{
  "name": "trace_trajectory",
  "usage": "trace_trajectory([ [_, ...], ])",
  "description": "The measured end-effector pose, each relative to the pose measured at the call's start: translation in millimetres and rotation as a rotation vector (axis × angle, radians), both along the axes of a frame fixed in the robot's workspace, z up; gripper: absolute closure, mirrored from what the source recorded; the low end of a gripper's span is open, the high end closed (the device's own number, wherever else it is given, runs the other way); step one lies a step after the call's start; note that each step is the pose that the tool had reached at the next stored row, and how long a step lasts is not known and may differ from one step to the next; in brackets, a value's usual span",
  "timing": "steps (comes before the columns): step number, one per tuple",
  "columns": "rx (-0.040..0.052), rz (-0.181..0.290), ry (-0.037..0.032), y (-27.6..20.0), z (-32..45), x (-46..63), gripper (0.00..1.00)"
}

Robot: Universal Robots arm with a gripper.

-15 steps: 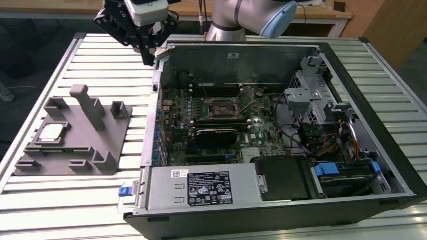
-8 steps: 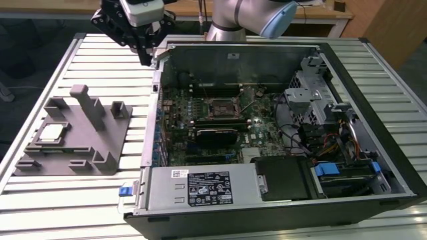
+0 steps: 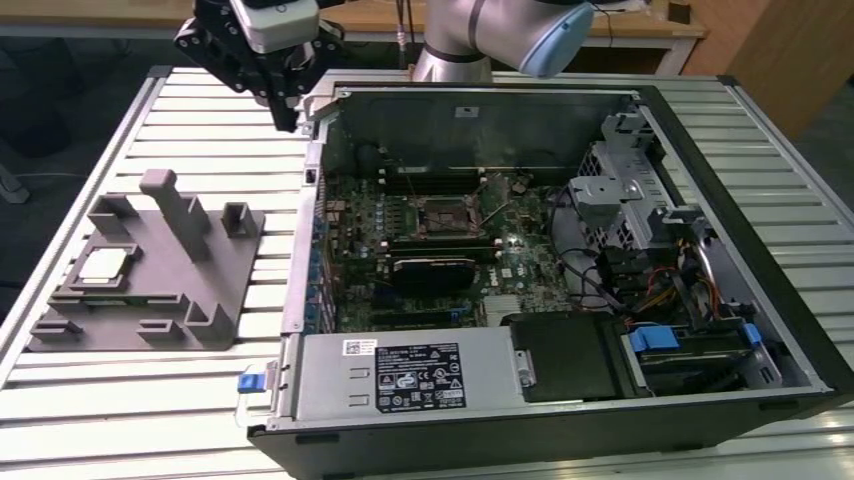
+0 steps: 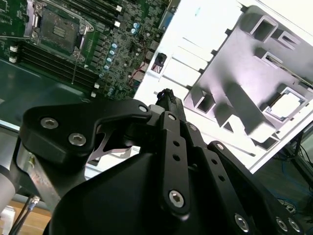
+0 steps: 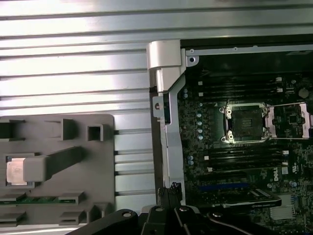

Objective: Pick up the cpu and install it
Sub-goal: 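Reach for the cpu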

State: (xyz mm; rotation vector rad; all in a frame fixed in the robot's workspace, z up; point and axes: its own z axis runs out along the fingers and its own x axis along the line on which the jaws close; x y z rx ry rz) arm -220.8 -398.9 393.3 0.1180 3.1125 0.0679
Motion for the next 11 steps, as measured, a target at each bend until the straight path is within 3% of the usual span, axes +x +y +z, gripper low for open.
trace_trajectory([
  [11, 0.0000, 0.000, 0.0000, 0.0, 0.0, -7.3, 0.89],
])
